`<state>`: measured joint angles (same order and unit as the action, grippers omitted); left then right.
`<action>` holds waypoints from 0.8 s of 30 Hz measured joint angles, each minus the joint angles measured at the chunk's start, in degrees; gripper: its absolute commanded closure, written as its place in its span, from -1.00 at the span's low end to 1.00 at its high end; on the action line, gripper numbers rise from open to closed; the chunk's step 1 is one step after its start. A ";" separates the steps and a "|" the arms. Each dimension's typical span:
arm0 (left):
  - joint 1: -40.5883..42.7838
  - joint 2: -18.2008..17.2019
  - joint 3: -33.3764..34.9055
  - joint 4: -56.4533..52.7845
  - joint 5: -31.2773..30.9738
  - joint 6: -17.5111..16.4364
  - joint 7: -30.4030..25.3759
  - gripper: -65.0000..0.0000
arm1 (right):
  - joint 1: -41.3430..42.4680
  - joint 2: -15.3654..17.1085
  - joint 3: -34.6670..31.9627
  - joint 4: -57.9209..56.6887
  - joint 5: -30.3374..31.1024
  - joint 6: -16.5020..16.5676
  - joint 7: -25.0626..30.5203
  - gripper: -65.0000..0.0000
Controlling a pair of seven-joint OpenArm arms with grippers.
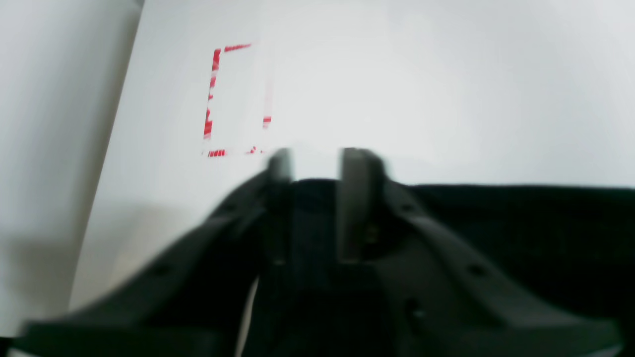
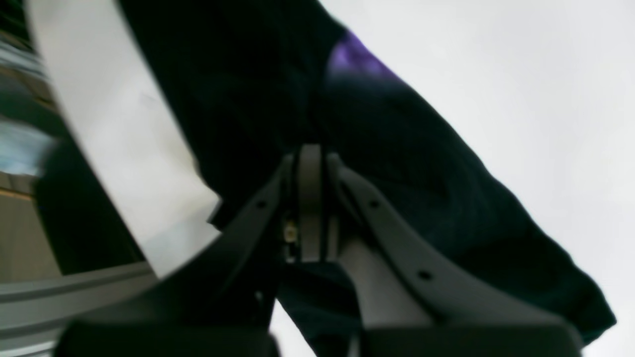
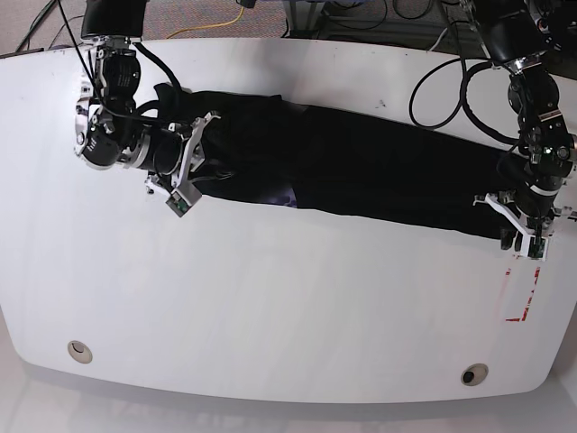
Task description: Layout the t-shirt on the table in an organized manner, then fold the t-shirt properly
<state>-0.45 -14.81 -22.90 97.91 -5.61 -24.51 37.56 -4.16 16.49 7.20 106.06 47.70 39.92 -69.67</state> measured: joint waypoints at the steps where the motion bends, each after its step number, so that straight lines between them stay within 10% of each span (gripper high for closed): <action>1: 0.35 0.02 0.00 0.00 0.02 0.00 -0.09 1.00 | -0.50 -0.66 -0.26 0.02 -1.40 0.00 1.70 0.99; 24: 6.03 0.20 0.02 -3.87 0.13 -0.04 0.07 1.00 | -4.48 -0.28 -11.80 -17.49 -23.04 1.77 29.70 0.99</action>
<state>5.58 -14.61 -22.87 94.04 -5.48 -24.56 37.63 -8.64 16.21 -4.60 88.58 24.67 41.69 -39.97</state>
